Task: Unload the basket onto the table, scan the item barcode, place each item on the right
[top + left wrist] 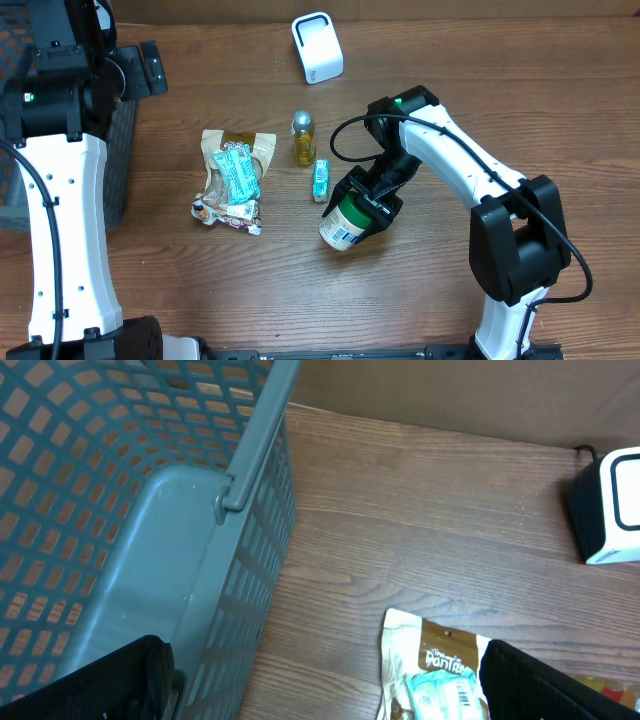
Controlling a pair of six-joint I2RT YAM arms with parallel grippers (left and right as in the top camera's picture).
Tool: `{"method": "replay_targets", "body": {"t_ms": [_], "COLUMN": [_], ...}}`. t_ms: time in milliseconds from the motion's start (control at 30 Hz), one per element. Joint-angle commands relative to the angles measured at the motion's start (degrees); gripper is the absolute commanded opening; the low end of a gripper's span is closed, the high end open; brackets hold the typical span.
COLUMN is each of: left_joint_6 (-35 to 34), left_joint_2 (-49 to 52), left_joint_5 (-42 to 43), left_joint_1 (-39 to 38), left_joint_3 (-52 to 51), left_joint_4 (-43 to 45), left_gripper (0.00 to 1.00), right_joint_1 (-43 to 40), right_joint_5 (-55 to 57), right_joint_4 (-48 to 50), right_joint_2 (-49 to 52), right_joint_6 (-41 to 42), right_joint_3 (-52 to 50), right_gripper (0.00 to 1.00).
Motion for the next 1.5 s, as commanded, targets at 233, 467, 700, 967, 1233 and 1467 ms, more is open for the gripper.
{"method": "replay_targets", "body": {"t_ms": [233, 467, 700, 967, 1233, 1467], "left_joint_6": [0.9, 0.9, 0.9, 0.9, 0.9, 0.9], "left_joint_2": [0.2, 0.2, 0.2, 0.2, 0.2, 0.2], "left_joint_5": [0.1, 0.1, 0.1, 0.1, 0.1, 0.1], "left_joint_1": [0.0, 0.0, 0.0, 0.0, 0.0, 0.0], "left_joint_3": [0.0, 0.0, 0.0, 0.0, 0.0, 0.0], "left_joint_4": [0.0, 0.0, 0.0, 0.0, 0.0, 0.0], "left_gripper": [0.99, 1.0, 1.0, 1.0, 1.0, 1.0], "right_joint_1": [0.0, 0.0, 0.0, 0.0, -0.1, -0.1], "right_joint_5": [-5.0, -5.0, -2.7, 28.5, 58.5, 63.6], "right_joint_4": [-0.3, -0.3, 1.2, 8.2, 16.6, 17.7], "right_joint_2": [0.0, 0.0, 0.0, 0.0, 0.0, 0.0], "right_joint_6": [-0.1, -0.1, -0.1, -0.1, -0.3, -21.3], "right_joint_3": [1.3, 1.3, 1.3, 1.3, 1.4, 12.1], "right_gripper": [0.52, 0.51, 0.51, 0.5, 0.32, 0.29]}}
